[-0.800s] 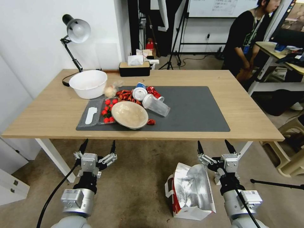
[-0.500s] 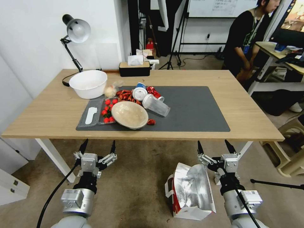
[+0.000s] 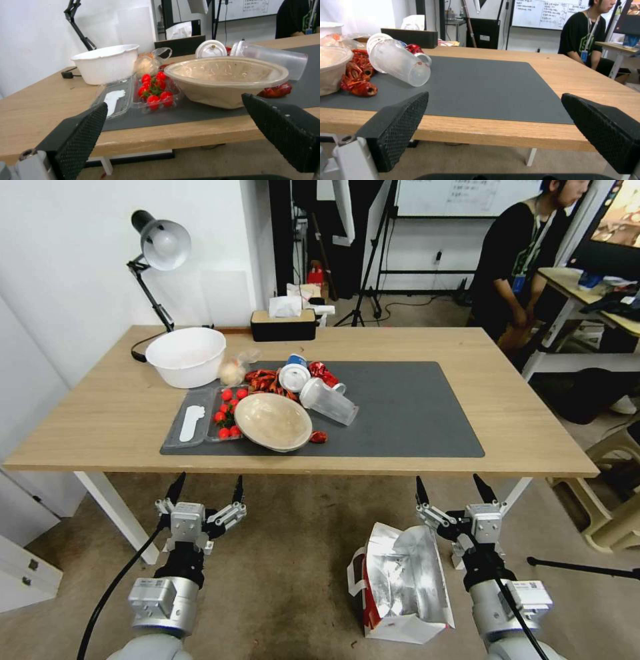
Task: Pick up the food delivery bag from the floor and place it on the table.
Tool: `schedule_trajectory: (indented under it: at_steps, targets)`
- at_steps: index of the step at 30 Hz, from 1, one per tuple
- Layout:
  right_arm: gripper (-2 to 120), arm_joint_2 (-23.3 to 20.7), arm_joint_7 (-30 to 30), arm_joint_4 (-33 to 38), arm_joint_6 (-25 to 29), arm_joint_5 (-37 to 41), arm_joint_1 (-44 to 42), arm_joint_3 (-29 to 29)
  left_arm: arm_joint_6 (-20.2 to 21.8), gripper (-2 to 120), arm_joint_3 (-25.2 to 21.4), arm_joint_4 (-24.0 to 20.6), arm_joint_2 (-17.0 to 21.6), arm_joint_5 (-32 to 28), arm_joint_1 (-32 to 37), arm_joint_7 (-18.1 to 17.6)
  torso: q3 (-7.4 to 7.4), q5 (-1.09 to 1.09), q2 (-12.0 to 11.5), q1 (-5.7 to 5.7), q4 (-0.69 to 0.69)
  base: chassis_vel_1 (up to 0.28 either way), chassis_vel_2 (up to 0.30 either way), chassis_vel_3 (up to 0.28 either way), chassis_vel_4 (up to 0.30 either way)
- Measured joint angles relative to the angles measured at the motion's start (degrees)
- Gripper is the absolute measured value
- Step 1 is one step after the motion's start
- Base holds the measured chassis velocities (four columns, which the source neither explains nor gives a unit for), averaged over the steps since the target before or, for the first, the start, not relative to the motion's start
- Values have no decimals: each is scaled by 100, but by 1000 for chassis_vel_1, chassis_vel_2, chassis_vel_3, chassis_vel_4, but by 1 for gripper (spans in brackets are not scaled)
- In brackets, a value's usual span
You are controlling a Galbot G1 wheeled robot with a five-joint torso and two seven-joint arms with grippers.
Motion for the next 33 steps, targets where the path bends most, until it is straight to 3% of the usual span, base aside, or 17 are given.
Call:
schedule_trajectory:
  at_steps: [13, 15, 16, 17, 19, 21, 23, 25, 27, 28, 33]
  targets:
    - [100, -16, 15, 45, -125, 90, 41, 40, 160, 100, 6, -61, -46, -169, -61, -25, 0, 1, 0, 0, 0, 0, 0, 0, 0]
    - [100, -98, 108, 322, -709, 488, 258, 310, 905, 100, 73, -416, -279, -930, -382, -178, 0, 1, 0, 0, 0, 0, 0, 0, 0]
    - [100, -99, 108, 344, -628, 431, 293, 341, 829, 100, 77, -455, -317, -860, -441, -160, 0, -4, 0, 1, 0, 0, 0, 0, 0]
    - [100, -44, 46, 186, -310, 207, 190, 164, 537, 100, 45, -350, -260, -568, -387, -107, 0, 8, -1, 0, -2, 0, 0, 0, 0]
    - [100, -50, 51, 202, -331, 232, 212, 180, 636, 100, 48, -386, -286, -687, -421, -129, 1, -4, -2, 1, 1, 0, 0, 0, 0]
    - [100, -115, 119, 427, -717, 501, 384, 395, 1122, 100, 68, -625, -441, -1236, -572, -232, -1, 2, -1, -1, 0, 0, 0, 0, 0]
    - [100, -153, 163, 541, -974, 675, 472, 509, 1173, 100, 63, -634, -447, -1288, -558, -241, 0, 1, -1, -1, -1, 0, 0, 0, 0]
    - [100, -272, 290, 906, -1809, 1257, 735, 837, 1084, 100, 34, -621, -443, -1306, -478, -239, 0, 0, -1, -1, 0, 0, 0, 0, 0]
    - [100, -302, 324, 999, -2017, 1402, 798, 916, 1067, 100, 21, -608, -438, -1307, -460, -235, 0, 0, -1, 0, 1, 0, 0, 0, 0]
    - [100, -394, 412, 1174, -2586, 1794, 944, 1140, 994, 100, -5, -562, -411, -1345, -422, -228, 0, 0, -1, -1, 1, 0, 0, 0, 0]
    - [100, -414, 421, 1184, -2661, 1850, 921, 1163, 876, 100, -20, -504, -385, -1376, -374, -203, 0, 0, -1, 0, 0, 0, 0, 0, 0]
